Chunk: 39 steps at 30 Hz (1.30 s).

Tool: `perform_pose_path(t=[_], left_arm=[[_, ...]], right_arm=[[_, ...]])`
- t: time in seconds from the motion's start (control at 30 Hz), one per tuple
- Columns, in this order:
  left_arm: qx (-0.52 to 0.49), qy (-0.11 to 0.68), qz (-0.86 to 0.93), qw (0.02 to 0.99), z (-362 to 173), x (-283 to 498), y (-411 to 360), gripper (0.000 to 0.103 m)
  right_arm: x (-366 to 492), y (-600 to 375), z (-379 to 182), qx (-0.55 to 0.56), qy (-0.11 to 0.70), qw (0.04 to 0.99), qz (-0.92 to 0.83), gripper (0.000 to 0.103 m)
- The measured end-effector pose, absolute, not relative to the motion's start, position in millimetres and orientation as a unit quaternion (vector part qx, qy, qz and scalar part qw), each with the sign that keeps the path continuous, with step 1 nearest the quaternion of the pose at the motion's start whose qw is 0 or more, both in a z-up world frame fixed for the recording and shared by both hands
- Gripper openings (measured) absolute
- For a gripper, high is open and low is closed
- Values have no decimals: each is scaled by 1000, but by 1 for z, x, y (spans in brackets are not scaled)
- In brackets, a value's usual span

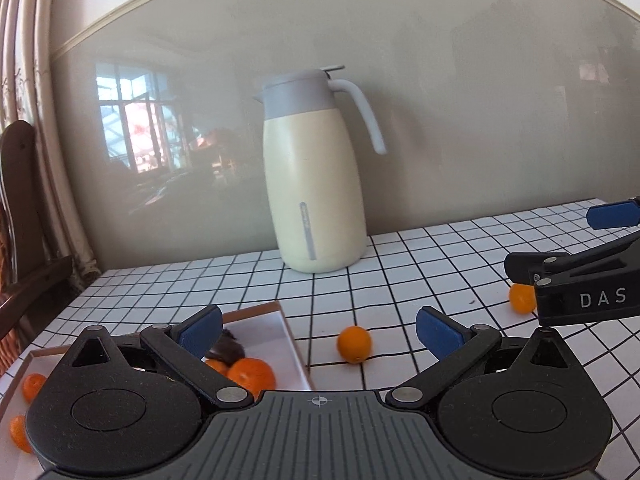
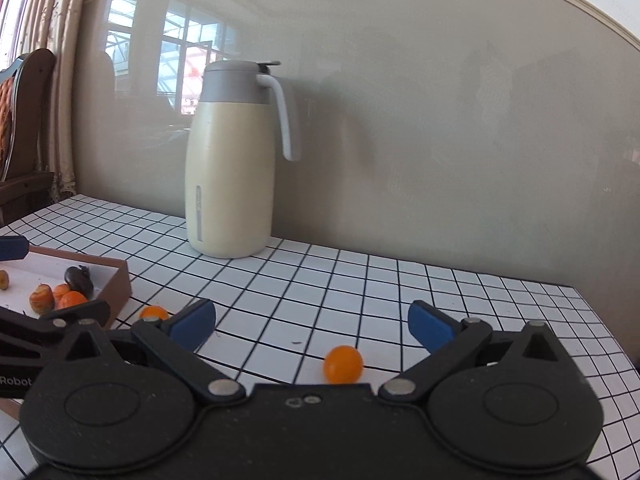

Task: Organize fruits
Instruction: 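Move both open grippers from the box toward the small oranges on the table, then grasp a small orange with the left gripper while the right gripper grasps another small orange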

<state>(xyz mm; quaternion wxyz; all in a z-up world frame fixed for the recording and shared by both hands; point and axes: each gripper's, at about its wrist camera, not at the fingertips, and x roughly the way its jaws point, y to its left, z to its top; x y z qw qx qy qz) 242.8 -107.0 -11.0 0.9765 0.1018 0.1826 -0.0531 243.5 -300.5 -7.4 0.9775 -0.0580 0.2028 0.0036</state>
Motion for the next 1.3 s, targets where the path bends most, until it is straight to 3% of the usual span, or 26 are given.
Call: perform_pose_path(t=[0.1, 0.77, 1.07, 1.2, 1.3], left_arm=[[99, 194, -59, 974, -14, 249, -117, 87], [72, 257, -56, 962, -58, 294, -169, 86], [66, 269, -29, 960, -65, 304, -157, 85], [59, 272, -24, 960, -66, 309, -151, 79], [54, 274, -21, 960, -67, 313, -148, 78]], right_arm=[[246, -309, -12, -55, 210, 976, 0, 97], [281, -350, -44, -29, 250, 967, -27, 97], [284, -352, -45, -23, 254, 967, -20, 97], [284, -348, -45, -23, 255, 967, -6, 94], [290, -344, -48, -20, 264, 964, 7, 85]])
